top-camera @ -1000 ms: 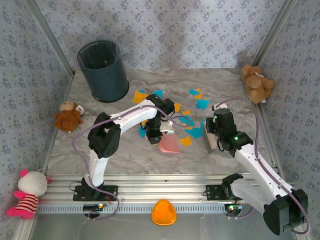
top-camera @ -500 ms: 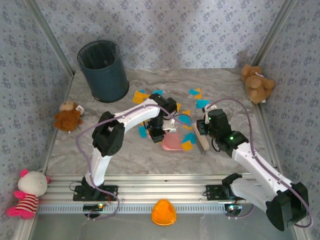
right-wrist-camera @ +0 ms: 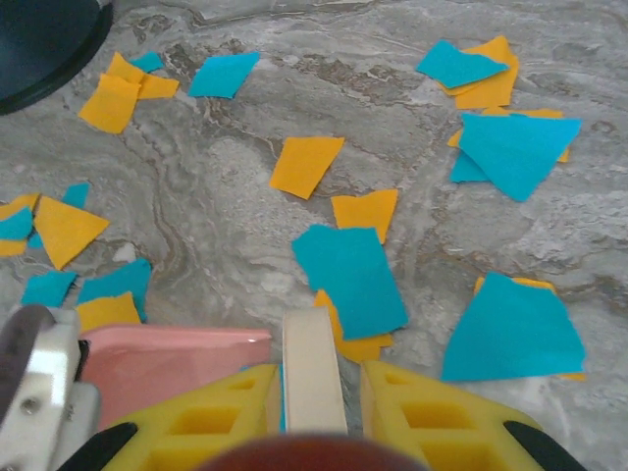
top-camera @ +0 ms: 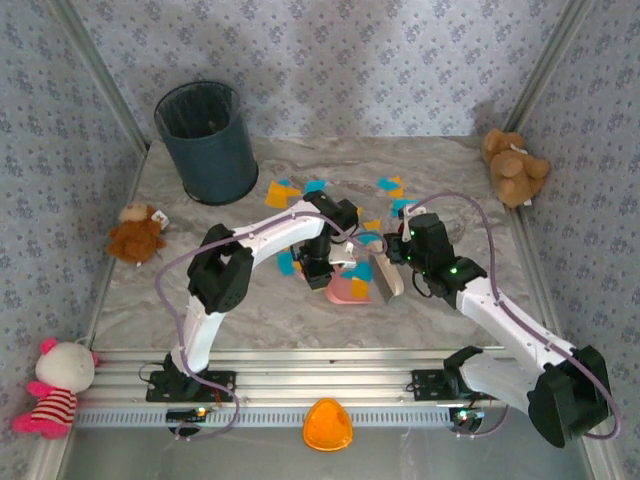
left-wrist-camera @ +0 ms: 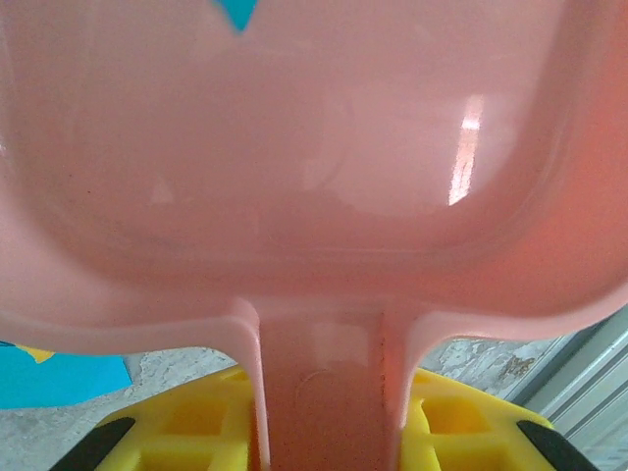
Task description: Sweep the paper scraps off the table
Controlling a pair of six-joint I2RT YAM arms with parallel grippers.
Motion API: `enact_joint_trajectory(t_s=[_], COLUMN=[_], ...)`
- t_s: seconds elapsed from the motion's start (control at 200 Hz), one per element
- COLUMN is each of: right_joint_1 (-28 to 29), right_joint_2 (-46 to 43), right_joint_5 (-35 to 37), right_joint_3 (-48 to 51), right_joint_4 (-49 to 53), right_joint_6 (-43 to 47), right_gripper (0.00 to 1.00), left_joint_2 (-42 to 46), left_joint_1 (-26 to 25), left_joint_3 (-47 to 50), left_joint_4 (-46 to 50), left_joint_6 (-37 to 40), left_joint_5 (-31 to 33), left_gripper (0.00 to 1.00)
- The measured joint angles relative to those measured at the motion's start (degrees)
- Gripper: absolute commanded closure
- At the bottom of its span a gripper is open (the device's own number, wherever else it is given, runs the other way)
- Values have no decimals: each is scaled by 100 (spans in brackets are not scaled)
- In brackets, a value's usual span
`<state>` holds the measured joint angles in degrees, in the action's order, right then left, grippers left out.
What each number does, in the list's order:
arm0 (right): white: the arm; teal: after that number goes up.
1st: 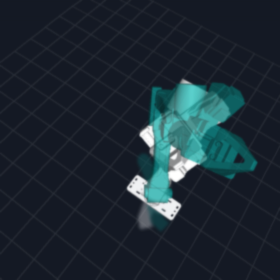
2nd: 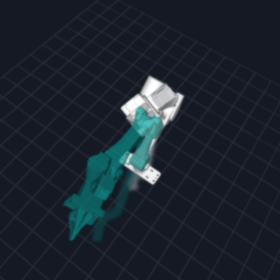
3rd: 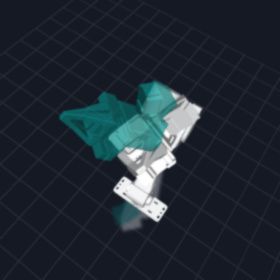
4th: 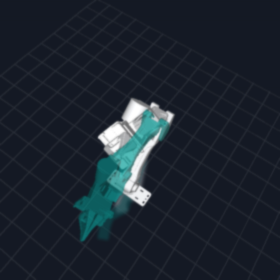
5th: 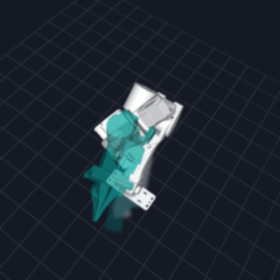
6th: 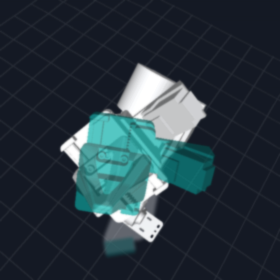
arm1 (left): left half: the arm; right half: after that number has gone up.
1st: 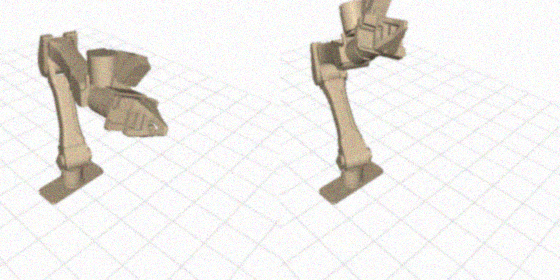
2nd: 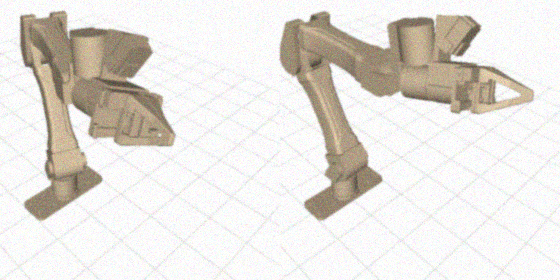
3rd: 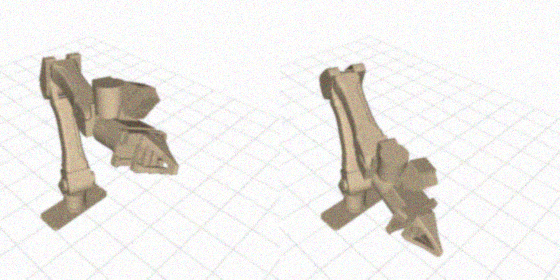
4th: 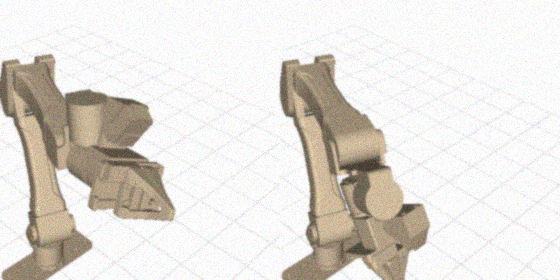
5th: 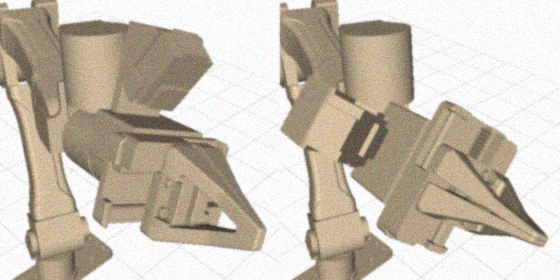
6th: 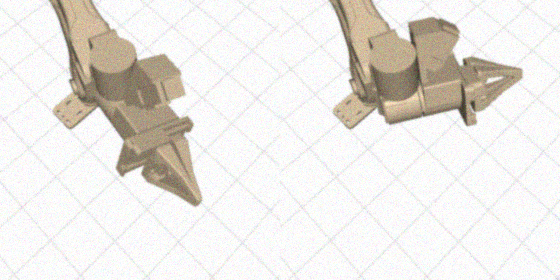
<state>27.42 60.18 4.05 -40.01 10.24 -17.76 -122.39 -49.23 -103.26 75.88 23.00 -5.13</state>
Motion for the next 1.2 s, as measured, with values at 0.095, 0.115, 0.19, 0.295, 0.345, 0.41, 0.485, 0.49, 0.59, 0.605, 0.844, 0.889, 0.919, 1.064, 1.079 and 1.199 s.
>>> enact_joint_trajectory(t_s=[0.095,0.115,0.19,0.295,0.345,0.41,0.485,0.49,0.59,0.605,0.844,0.889,0.919,1.064,1.079,1.199], right_joint_1=[13,13,17,33,39,44,48,48,44,37,-450,-592,-684,-1178,-1237,-1611], right_joint_2=[26,26,22,-96,-214,-407,-616,-636,-839,-859,-909,-909,-909,-881,-868,-699], right_joint_5=[-140,-170,-278,-345,-339,-245,-35,-15,367,435,1335,1427,1484,1663,1681,1784], right_joint_3=[0,0,0,0,0,0,0,0,0,0,0,0,0,0,0,0], right_joint_4=[-63,-68,-79,-52,-44,7,57,61,181,203,472,490,496,501,496,433], right_joint_6=[-90,-94,-133,-155,-157,-179,-201,-203,-221,-221,-101,-57,-26,138,164,291], right_gripper=[100,100,100,100,100,100,100,100,100,100,100,100,100,100,100,100], left_joint_2=[0,2,2,0,2,2,2,2,2,2,2,2,2,15,20,74], left_joint_1=[0,0,13,26,26,26,26,26,26,26,35,37,37,37,37,37], left_joint_3=[0,0,2,13,33,46,63,66,72,74,175,177,177,197,199,273], left_joint_4=[-4,-7,-46,-116,-151,-199,-251,-254,-262,-262,-345,-354,-354,-387,-389,-433], left_joint_6=[-13,-15,-17,-17,-17,-20,-22,-22,-42,-44,-74,-96,-111,-170,-170,-210], left_joint_5=[-2,-2,-22,-42,-39,-37,-35,-35,-37,-37,-35,-35,-35,-35,-35,-35], left_gripper=[100,100,100,100,100,100,100,100,100,100,100,100,100,100,100,100])
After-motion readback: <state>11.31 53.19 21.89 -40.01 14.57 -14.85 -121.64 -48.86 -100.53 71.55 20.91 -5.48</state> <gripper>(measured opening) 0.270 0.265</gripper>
